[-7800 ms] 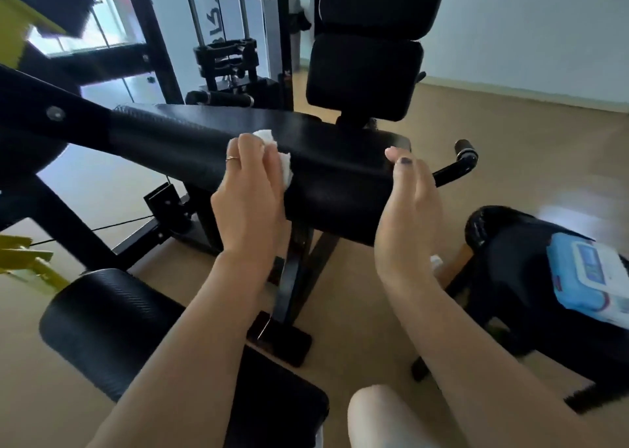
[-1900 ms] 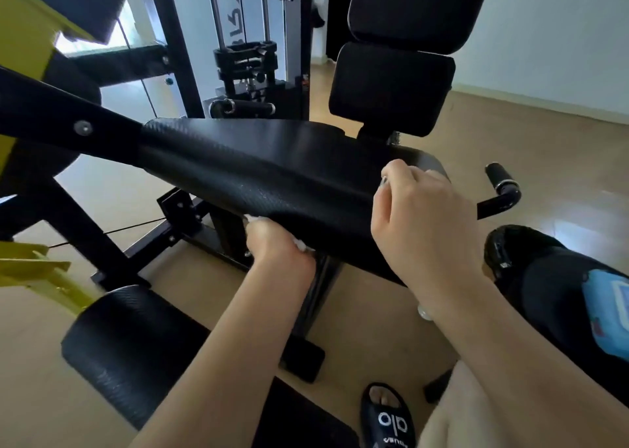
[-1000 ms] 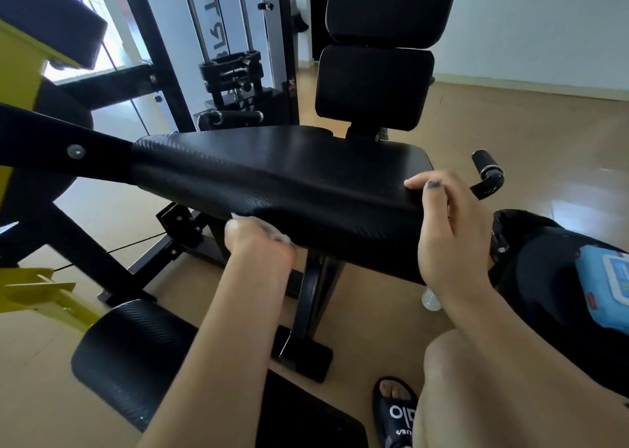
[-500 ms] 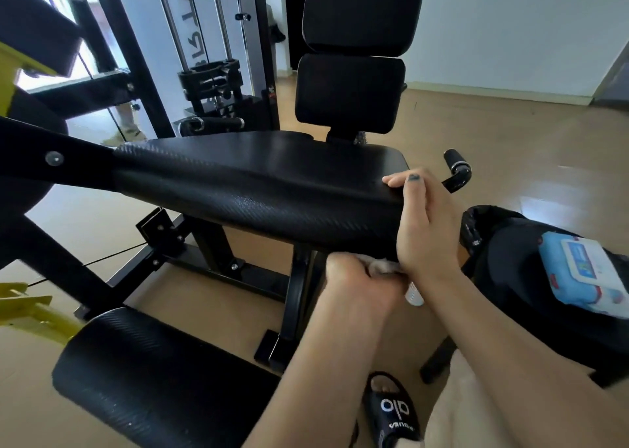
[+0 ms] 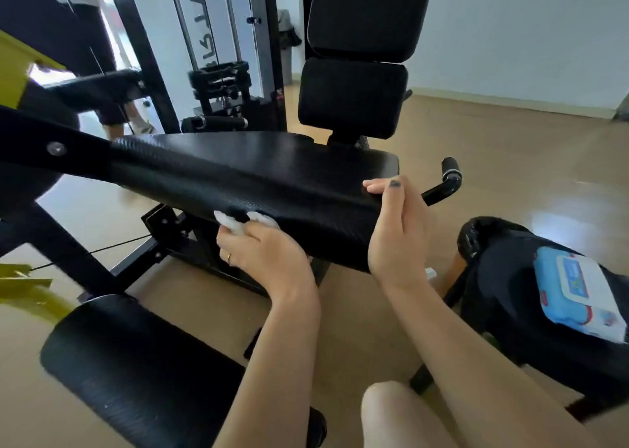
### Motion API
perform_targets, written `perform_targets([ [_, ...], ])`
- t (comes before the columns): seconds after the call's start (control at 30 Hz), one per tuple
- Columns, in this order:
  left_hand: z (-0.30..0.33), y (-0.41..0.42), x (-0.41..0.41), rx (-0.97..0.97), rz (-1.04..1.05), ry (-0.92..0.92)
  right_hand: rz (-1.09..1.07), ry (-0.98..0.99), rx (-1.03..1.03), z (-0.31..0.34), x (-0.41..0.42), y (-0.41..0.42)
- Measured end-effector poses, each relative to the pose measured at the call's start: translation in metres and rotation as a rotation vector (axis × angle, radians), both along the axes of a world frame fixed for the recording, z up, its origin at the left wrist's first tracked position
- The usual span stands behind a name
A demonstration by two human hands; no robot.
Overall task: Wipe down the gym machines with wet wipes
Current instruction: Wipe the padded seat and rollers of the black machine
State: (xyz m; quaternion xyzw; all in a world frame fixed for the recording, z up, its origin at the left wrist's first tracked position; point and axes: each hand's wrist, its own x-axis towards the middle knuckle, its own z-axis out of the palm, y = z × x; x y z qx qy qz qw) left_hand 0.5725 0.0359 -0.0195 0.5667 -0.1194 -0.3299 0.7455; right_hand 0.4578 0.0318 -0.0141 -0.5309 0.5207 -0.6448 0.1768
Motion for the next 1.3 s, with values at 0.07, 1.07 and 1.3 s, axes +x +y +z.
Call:
perform_targets([
  [0.07,-0.004,0.004,-0.006,-0.047,0.088,-0.295,0.021,-0.026,-0.010,-0.002,0.000,-0.002],
  [1.07,0.039,0.036,-0.038,-0.235,-0.853,-1.764,0.279,-0.657,0.334,-0.016,-0.040,0.032],
  [1.3,0.019,0.010,0.026,-0.080,-0.450,-1.583,0.328,-0.633,0.372,-0.050,-0.019,0.043],
])
